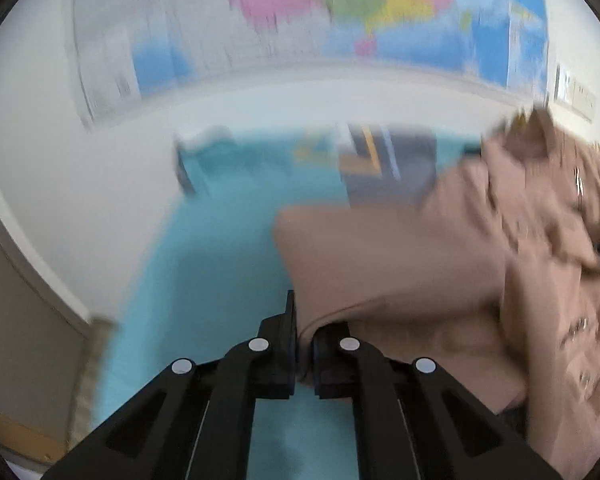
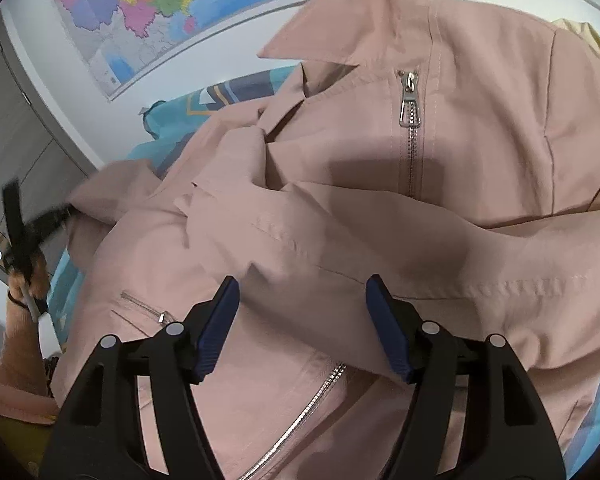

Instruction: Fold large clothes

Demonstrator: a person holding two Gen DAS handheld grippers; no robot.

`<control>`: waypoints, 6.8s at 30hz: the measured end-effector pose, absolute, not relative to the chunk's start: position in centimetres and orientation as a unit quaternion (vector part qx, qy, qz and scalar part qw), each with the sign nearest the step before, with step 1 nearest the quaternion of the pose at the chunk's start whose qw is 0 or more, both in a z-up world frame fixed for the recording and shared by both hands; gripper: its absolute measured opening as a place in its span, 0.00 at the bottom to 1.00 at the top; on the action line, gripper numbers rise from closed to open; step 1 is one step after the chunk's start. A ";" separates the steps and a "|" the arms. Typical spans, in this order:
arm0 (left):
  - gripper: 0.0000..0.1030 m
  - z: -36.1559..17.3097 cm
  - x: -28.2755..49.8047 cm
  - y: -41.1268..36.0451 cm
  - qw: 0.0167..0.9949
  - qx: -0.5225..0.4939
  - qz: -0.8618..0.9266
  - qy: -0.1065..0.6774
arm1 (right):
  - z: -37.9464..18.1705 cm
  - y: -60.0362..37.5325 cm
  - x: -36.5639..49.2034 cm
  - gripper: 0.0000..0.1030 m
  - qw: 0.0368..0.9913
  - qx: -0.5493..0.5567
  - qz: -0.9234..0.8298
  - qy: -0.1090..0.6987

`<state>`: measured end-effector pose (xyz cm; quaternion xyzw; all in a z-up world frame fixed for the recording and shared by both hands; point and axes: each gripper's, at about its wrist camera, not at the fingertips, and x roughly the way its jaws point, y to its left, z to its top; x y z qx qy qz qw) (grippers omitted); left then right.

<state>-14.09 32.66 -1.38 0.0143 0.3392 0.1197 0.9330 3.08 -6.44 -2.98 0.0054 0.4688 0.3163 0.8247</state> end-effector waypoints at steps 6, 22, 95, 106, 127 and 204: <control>0.06 6.7 -13.5 26.5 0.955 0.146 0.121 0.226 | -2.4 -7.3 2.2 0.64 0.830 0.015 0.318 0.458; 0.68 -1.2 -9.2 19.0 0.931 0.046 -0.126 0.339 | -2.6 -8.9 0.2 0.67 0.822 0.036 0.329 0.463; 0.19 -7.7 -8.2 21.3 0.894 0.064 -0.090 0.435 | -1.9 -19.5 -3.3 0.50 0.840 0.165 0.242 0.457; 0.47 -4.8 -7.2 16.5 0.909 0.115 -0.131 0.379 | -1.4 -9.7 -1.4 0.75 0.877 -0.119 0.235 0.402; 0.57 -5.2 -7.8 19.3 0.915 0.079 -0.099 0.382 | 0.8 -19.0 -1.3 0.50 0.906 0.066 0.201 0.366; 0.79 -6.9 -13.7 24.0 0.908 -0.040 -0.079 0.409 | 0.0 -22.0 -5.2 0.76 0.872 0.089 0.248 0.413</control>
